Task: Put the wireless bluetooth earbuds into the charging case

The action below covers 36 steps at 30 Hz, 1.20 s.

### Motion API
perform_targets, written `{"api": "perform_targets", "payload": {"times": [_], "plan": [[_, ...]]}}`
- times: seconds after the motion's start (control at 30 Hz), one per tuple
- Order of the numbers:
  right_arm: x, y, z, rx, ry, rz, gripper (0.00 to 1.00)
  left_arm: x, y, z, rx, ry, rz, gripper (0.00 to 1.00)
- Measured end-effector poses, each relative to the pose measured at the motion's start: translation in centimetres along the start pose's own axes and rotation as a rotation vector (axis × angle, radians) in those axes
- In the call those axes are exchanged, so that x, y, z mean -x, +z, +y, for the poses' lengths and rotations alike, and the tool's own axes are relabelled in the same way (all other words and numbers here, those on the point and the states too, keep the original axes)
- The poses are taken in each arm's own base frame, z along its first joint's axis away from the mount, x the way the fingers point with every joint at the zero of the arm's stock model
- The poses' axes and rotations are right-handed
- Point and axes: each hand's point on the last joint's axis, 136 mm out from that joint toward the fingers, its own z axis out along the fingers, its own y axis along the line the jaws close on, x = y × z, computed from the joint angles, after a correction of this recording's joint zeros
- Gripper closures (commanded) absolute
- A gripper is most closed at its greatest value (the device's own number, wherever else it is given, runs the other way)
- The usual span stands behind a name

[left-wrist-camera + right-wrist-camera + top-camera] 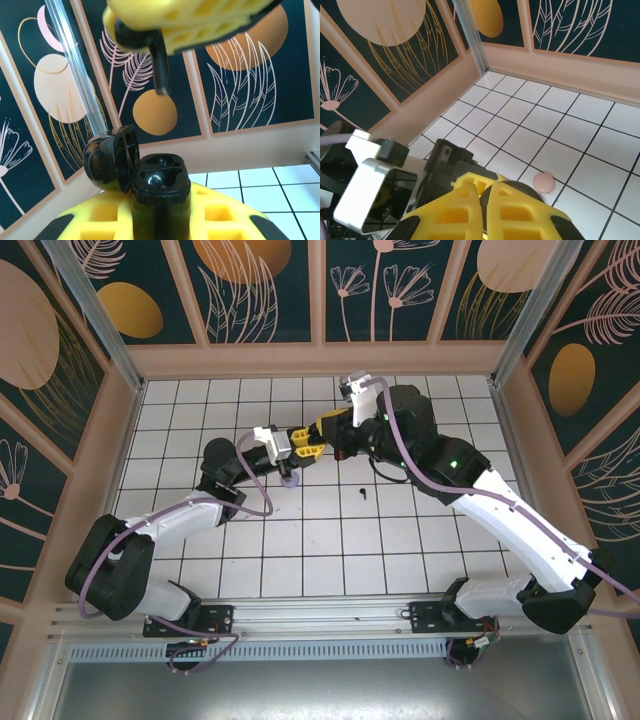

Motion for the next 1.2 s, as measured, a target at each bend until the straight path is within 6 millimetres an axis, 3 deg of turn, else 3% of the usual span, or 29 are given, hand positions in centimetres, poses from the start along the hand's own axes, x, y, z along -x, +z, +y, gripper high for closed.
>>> {"api": "perform_targets", "payload": {"times": [0.27, 0.93, 1.2], "plan": [[-2.0, 0.8, -0.8, -0.026, 0.003, 0.044, 0.95, 0.3, 0.1, 0.0, -0.003, 0.001, -0.005, 1.0], [-2.3, 1.2, -1.4, -0.044, -0.005, 0.043, 0.96, 0.4, 0.2, -0.2, -0.022, -0.026, -0.005, 1.0], [-3.8, 3.0, -1.4, -0.048, -0.068, 0.109, 0.98, -0.5, -0.1, 0.4, -0.003, -0.068, 0.027, 1.0]]}}
